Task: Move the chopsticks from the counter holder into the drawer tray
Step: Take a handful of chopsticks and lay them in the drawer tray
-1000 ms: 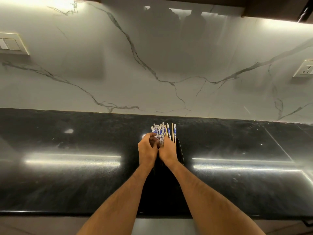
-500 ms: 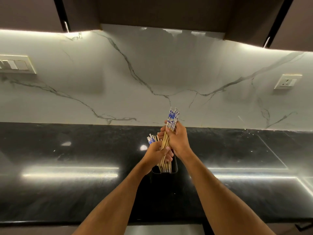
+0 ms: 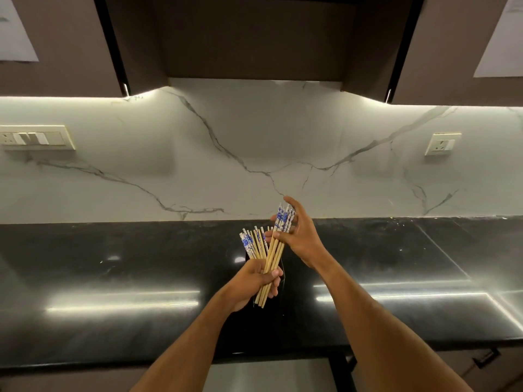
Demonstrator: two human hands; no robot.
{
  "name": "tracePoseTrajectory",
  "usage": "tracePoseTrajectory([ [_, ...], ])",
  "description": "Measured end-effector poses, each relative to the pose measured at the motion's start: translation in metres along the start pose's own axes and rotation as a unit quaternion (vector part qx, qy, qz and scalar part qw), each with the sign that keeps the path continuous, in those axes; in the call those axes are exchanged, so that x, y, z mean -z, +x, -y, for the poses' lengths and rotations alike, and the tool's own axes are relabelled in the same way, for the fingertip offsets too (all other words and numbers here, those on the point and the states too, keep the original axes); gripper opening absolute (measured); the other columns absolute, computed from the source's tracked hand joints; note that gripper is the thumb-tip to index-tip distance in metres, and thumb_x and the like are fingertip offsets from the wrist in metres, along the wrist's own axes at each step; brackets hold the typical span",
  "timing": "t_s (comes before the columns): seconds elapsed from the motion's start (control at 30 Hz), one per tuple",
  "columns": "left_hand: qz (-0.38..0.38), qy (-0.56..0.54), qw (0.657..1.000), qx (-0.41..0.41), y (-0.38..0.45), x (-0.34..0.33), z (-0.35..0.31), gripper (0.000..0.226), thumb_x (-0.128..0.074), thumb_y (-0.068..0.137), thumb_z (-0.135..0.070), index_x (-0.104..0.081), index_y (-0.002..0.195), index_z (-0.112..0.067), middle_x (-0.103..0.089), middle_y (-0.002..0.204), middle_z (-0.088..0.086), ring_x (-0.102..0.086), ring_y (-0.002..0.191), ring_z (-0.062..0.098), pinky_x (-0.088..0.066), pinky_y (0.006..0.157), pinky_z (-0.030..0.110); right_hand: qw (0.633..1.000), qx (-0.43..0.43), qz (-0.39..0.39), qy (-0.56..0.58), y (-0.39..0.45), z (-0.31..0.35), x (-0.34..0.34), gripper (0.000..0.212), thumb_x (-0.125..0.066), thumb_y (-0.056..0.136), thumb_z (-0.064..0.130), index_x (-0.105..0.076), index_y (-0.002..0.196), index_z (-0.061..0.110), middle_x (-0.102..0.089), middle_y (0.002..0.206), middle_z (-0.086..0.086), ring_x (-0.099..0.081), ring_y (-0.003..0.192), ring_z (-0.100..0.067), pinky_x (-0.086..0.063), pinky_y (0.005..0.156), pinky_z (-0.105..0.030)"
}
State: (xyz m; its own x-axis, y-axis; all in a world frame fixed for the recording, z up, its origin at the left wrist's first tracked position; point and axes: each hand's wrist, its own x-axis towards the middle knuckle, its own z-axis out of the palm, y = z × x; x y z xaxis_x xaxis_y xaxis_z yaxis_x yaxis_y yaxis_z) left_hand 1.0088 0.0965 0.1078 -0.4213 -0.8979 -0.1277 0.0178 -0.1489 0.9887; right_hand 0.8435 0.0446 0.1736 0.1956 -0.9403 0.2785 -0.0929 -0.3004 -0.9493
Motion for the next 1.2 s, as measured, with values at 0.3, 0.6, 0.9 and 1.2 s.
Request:
tracePoseTrajectory([
  [0.3,0.008,-0.024,1.0,0.01,-0.015,-0.009,0.004,0.035,-0.05,0.104,-0.027,-0.062,0.121,0.002,-0.063,0.09,0.01,-0.062,0.077,0.019,-0.053,0.079,0.037,0.997,-0.027,-0.016,0.066,-0.014,-0.004,0.004,0.061,-0.065,0.085,-0.015,-0.048,0.132,0.021,-0.069,0.102,-0.022,-0.075,0.087,-0.037,-0.062,0.08,-0.047],
  [0.6,-0.054,-0.06,0.996,0.038,-0.019,-0.018,0.019,0.026,-0.051,0.102,-0.016,-0.069,0.112,0.0,-0.069,0.089,0.016,-0.068,0.077,0.026,-0.058,0.075,0.038,0.998,-0.042,-0.003,0.049,-0.027,-0.009,0.005,0.07,-0.073,0.081,-0.011,-0.048,0.136,0.023,-0.071,0.103,-0.017,-0.075,0.09,-0.034,-0.06,0.083,-0.053],
  [0.9,-0.003,-0.041,0.998,0.04,-0.026,-0.021,0.017,0.026,-0.05,0.103,-0.016,-0.062,0.118,0.001,-0.066,0.09,0.013,-0.067,0.08,0.024,-0.057,0.079,0.038,0.997,-0.039,-0.001,0.068,-0.035,-0.01,0.01,0.078,-0.083,0.068,0.011,-0.047,0.137,0.019,-0.069,0.106,-0.023,-0.073,0.094,-0.038,-0.058,0.087,-0.056],
  [1.2,0.003,-0.029,0.999,0.044,-0.026,-0.025,0.018,0.025,-0.051,0.103,-0.012,-0.061,0.119,0.004,-0.066,0.09,0.013,-0.067,0.083,0.025,-0.057,0.078,0.037,0.998,-0.037,-0.01,0.052,-0.036,-0.015,0.013,0.078,-0.084,0.066,0.011,-0.052,0.137,0.011,-0.071,0.106,-0.02,-0.074,0.095,-0.034,-0.057,0.089,-0.058],
])
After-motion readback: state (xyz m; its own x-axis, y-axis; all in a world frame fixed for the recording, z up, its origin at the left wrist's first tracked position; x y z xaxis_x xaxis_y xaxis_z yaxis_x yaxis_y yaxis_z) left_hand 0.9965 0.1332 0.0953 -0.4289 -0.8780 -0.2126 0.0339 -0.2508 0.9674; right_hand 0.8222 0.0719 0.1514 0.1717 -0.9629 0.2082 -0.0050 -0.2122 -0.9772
